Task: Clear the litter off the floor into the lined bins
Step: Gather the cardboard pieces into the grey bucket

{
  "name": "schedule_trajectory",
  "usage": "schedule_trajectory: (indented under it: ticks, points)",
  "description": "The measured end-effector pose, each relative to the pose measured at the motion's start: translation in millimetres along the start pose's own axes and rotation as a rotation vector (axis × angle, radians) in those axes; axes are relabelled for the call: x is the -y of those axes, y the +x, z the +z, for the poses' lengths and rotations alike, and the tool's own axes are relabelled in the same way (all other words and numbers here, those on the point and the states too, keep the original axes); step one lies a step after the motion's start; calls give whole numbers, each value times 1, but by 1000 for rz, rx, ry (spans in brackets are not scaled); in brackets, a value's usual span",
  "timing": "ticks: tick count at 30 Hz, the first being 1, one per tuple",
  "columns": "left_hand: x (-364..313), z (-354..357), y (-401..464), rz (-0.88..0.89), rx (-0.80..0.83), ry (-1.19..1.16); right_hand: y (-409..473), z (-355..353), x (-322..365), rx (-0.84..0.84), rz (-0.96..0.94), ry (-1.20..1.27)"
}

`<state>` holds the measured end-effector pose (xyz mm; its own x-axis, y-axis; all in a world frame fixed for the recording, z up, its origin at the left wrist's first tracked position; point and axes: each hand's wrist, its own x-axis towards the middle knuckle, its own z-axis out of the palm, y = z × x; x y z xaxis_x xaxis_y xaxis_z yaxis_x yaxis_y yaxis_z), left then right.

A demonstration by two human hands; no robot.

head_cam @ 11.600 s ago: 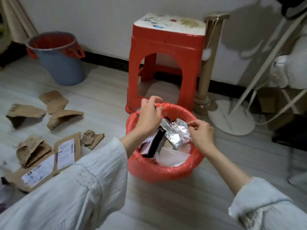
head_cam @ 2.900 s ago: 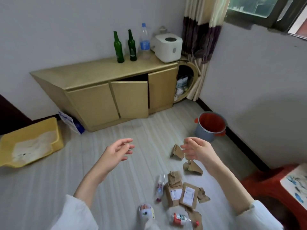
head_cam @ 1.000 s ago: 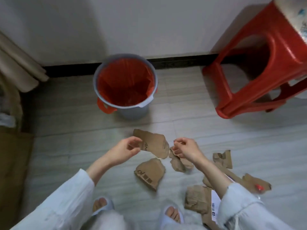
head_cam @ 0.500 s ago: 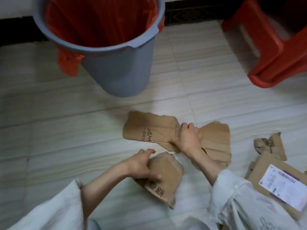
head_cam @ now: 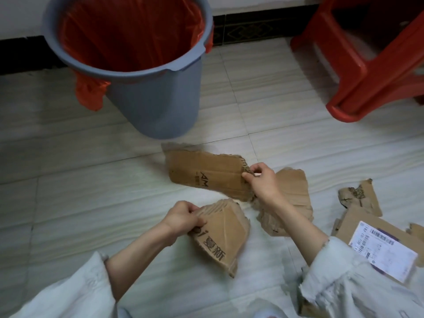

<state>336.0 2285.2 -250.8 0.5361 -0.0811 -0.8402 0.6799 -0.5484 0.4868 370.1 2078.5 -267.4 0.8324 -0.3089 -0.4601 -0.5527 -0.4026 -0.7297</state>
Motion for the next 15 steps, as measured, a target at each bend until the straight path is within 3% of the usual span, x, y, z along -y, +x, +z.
schedule_trajectory:
  ticks: [4, 8, 15]
  points:
    - [-14, -9, -6, 96, -110, -25, -18, -28, 22, -75, -105, 174]
    - [-35, -10, -24, 236, -208, -11, -35, -54, 48, -322, -222, 124]
    - [-101, -37, -83, 591, -362, 75, -67, -93, 119, -578, -484, 109]
